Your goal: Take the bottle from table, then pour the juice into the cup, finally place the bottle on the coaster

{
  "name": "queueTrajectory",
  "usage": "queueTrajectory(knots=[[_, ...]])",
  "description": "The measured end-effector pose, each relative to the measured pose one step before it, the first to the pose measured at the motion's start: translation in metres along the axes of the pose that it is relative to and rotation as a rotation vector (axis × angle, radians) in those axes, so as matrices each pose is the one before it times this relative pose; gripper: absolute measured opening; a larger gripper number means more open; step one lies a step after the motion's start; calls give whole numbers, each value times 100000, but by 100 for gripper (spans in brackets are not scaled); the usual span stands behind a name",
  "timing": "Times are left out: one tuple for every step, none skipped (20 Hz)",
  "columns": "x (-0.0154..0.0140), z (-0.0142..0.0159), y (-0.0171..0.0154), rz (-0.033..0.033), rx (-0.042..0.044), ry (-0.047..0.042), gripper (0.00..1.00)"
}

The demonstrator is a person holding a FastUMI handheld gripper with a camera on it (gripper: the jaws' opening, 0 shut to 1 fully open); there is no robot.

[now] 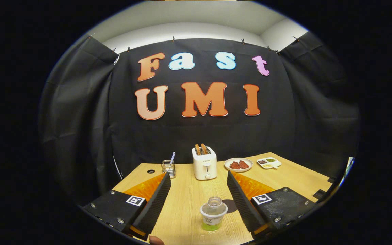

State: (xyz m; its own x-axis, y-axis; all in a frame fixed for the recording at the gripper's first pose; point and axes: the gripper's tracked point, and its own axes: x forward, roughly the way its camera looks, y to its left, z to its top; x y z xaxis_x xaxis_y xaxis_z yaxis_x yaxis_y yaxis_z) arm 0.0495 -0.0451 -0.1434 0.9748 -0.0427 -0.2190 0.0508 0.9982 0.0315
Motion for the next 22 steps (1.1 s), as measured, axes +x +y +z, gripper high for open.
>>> queueTrajectory(knots=[[311, -706, -183, -289, -558, 1267, 99], [363, -757, -153, -520, -437, 1405, 99], [236, -808, -136, -337, -239, 1445, 99], [375, -822, -120, -286, -223, 1724, 99], [246, -718, -142, -215, 154, 1308, 99], [403, -627, -36, 99, 577, 892, 99], [342, -570, -30, 86, 473, 750, 99], [321, -755, -108, -300, 319, 1262, 99], [415, -858, -137, -307, 117, 1483, 99], [323, -640, -118, -395, -59, 975, 99], [175, -598, -184, -632, -100, 1083, 99], [250, -634, -146, -488, -86, 1055, 99], [193, -587, -80, -331, -137, 904, 99], [204, -536, -78, -465, -231, 833, 99], [73, -395, -254, -1162, -567, 318, 99], [208, -407, -182, -735, -566, 1030, 99], [218, -516, -15, -114, 20, 740, 99], [203, -467, -19, 151, 491, 873, 99], [156, -386, -130, -172, 202, 721, 99], [239, -444, -185, -704, -294, 660, 99], [244, -526, -174, -655, -513, 662, 99], [293, -443, 36, -74, -128, 612, 99]])
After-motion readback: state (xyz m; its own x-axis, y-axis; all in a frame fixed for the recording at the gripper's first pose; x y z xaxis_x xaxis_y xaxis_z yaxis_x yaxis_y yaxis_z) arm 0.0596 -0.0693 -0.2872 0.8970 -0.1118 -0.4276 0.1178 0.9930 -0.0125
